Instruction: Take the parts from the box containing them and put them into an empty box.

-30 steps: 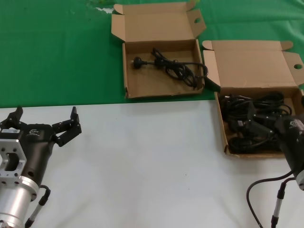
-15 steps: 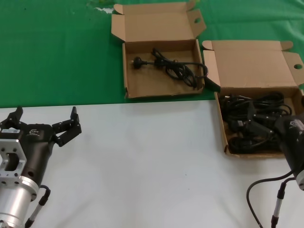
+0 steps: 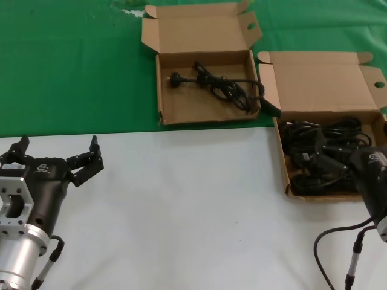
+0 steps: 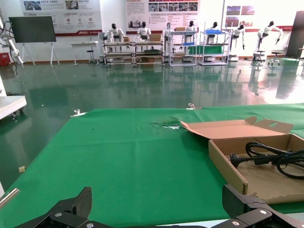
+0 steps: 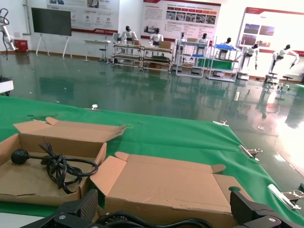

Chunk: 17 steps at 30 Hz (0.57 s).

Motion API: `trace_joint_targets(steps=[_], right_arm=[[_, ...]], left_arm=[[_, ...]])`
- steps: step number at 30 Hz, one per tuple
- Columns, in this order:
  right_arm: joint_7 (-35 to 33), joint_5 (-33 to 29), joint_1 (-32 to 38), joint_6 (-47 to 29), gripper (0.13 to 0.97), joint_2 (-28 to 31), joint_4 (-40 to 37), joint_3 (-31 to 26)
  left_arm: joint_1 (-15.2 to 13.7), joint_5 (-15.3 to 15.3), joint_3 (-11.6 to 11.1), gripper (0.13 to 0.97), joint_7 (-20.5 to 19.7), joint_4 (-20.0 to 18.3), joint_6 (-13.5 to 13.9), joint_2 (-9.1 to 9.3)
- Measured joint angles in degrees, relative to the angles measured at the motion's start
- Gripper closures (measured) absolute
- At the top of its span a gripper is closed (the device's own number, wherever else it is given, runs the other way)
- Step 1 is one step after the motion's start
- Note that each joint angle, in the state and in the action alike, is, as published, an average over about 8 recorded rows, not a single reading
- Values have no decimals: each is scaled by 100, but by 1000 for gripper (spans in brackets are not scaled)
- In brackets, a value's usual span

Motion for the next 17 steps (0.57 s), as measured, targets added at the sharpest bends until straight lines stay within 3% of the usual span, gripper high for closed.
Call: trace_joint_targets(steps=[17], right_arm=[[0,0,0,0,129,0,0,0]], left_arm=[[0,0,0,132,0,0,0,0]])
